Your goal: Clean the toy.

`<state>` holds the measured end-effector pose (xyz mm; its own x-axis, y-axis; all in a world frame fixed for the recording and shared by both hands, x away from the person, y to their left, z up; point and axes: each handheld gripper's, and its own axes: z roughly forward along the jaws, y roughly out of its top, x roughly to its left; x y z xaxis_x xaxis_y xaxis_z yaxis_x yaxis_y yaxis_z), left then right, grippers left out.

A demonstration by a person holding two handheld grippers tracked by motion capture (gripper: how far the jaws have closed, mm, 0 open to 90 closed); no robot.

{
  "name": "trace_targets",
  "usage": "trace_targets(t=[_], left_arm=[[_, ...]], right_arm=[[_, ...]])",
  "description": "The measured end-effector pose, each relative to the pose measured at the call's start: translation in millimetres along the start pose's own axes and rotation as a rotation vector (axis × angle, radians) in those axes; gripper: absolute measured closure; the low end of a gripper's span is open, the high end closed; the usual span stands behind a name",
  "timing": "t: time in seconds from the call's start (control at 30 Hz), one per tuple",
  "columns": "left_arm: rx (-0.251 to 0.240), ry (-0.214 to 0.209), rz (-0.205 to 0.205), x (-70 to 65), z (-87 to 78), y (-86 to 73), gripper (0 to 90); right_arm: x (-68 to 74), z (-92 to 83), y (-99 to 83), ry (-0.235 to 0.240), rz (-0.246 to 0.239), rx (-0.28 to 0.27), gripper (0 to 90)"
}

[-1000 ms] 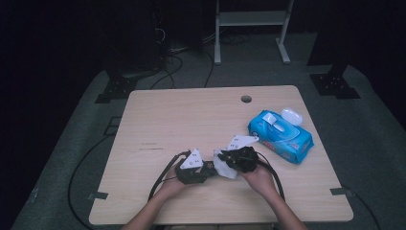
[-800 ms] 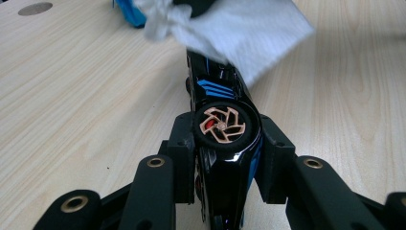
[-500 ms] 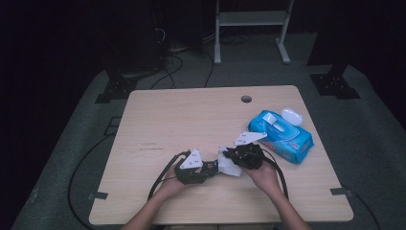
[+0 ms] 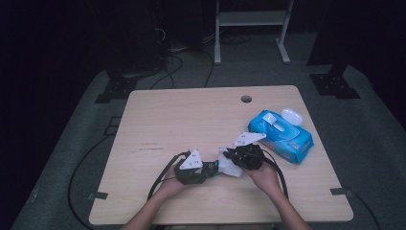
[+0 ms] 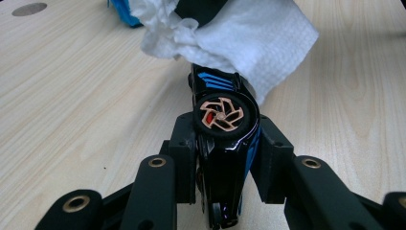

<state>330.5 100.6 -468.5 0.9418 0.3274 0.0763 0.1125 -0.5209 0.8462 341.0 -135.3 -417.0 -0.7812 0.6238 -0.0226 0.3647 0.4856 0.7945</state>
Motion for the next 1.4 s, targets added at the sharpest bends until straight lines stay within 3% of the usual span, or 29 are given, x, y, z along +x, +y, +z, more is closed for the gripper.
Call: trace_targets(t=[0.13,0.23,0.33,0.43,0.5,0.63,0.7,0.77,0.9,0.97,1.07,1.23,1.3,1.4], left_arm=[[0.0,-0.001,0.002,-1.0,0.2,0.1,66.2],[0.0,-0.003,0.003,-0.7,0.2,0.2,66.2],[-0.001,-0.008,-0.01,0.9,0.1,-0.1,66.1],[-0.003,-0.01,-0.044,1.9,0.5,-0.2,65.9],[0.007,-0.004,-0.053,2.1,0.7,0.7,65.2],[0.013,-0.004,-0.069,2.3,1.0,0.7,65.3],[0.014,-0.004,-0.064,1.8,2.0,0.8,65.5],[0.018,-0.003,-0.046,1.0,2.3,1.1,65.6],[0.026,-0.002,-0.024,0.1,2.0,1.5,66.0],[0.03,0.004,-0.004,-0.3,1.5,1.3,66.0],[0.025,0.007,0.002,-0.7,1.1,0.5,65.9],[0.023,0.001,0.004,0.4,0.8,-0.2,66.1],[0.018,-0.002,-0.001,0.6,1.4,-0.6,66.1],[0.016,-0.002,-0.001,0.6,1.5,-0.7,66.1]], right_arm=[[-14.8,-8.5,-7.2,-0.053,0.038,0.002,82.6],[-19.2,-11.8,-9.6,-0.047,0.073,-0.005,82.6],[-10.1,-8.3,-5.7,-0.027,0.045,-0.01,82.5],[2.7,-2.7,-0.5,-0.003,-0.015,-0.005,82.4],[7.0,0.6,1.0,-0.012,-0.047,0.01,82.4],[-1.9,-2.9,-2.1,-0.046,-0.022,0.019,82.5],[-3.3,-4.8,-3.7,-0.044,-0.002,0.015,82.5],[2.1,-3.4,-2.0,-0.034,-0.019,0.012,82.5],[18.3,4.2,3.8,0.067,-0.051,-0.011,82.3],[20.4,5.7,3.5,0.058,-0.077,0.004,82.3],[7.1,-0.6,-1.7,0.008,-0.061,0.008,82.4],[-23.7,-19.1,-15.5,-0.064,0.023,0.009,82.3],[-27.0,-22.5,-17.3,-0.067,0.044,0.01,82.3],[-21.8,-19.7,-14.7,-0.06,0.014,0.007,82.3]])
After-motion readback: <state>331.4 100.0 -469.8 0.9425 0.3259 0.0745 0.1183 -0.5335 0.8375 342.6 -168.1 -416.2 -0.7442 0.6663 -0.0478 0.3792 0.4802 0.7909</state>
